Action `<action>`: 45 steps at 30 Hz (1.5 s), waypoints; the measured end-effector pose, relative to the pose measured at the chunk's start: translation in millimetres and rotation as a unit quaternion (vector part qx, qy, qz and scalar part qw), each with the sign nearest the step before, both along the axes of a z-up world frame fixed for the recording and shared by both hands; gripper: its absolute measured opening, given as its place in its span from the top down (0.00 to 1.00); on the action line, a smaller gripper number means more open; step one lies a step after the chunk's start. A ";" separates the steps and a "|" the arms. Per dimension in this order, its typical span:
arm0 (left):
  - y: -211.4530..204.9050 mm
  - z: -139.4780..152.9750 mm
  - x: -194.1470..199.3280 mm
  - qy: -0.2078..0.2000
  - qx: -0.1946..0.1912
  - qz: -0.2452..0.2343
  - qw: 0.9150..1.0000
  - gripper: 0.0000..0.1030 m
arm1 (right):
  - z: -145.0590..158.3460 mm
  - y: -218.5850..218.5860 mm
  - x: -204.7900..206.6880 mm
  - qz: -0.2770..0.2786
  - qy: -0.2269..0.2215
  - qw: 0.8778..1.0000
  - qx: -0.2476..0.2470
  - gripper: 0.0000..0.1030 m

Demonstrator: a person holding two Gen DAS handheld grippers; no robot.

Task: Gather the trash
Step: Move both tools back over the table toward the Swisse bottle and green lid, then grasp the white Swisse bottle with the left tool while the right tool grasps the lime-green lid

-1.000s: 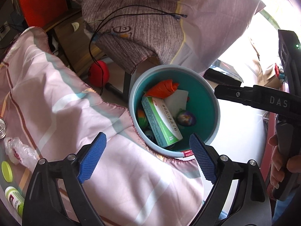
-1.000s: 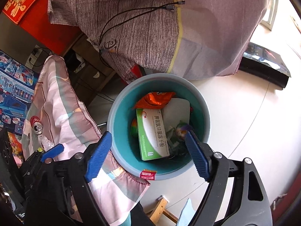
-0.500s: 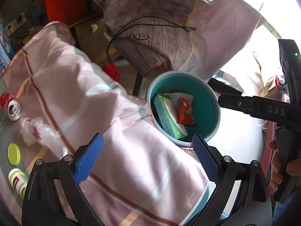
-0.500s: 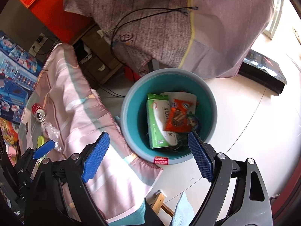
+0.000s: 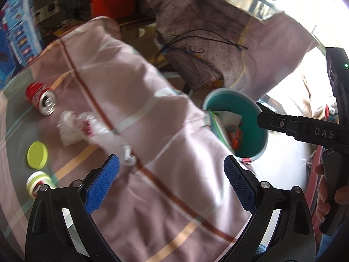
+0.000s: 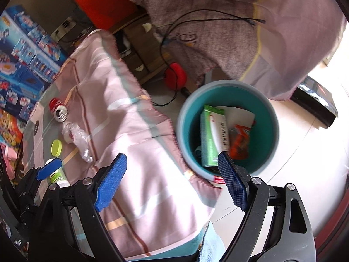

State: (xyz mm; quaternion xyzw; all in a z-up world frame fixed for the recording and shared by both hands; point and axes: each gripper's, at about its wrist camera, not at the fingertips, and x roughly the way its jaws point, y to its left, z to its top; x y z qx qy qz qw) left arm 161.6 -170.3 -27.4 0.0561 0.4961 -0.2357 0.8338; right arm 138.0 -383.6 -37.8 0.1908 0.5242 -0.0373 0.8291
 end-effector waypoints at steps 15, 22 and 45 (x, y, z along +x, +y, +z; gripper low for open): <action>119.9 -9.8 11.9 0.015 -0.003 0.106 0.994 0.06 | 2.1 94.0 45.7 0.099 0.017 0.994 -0.032 0.21; 170.1 -30.2 16.5 0.045 -0.002 0.164 0.986 0.05 | -9.9 123.0 55.8 0.125 0.034 0.991 -0.028 0.21; 204.1 -69.1 25.3 0.072 0.000 0.249 0.966 0.45 | -28.6 161.8 60.0 0.147 0.062 0.986 -0.042 0.21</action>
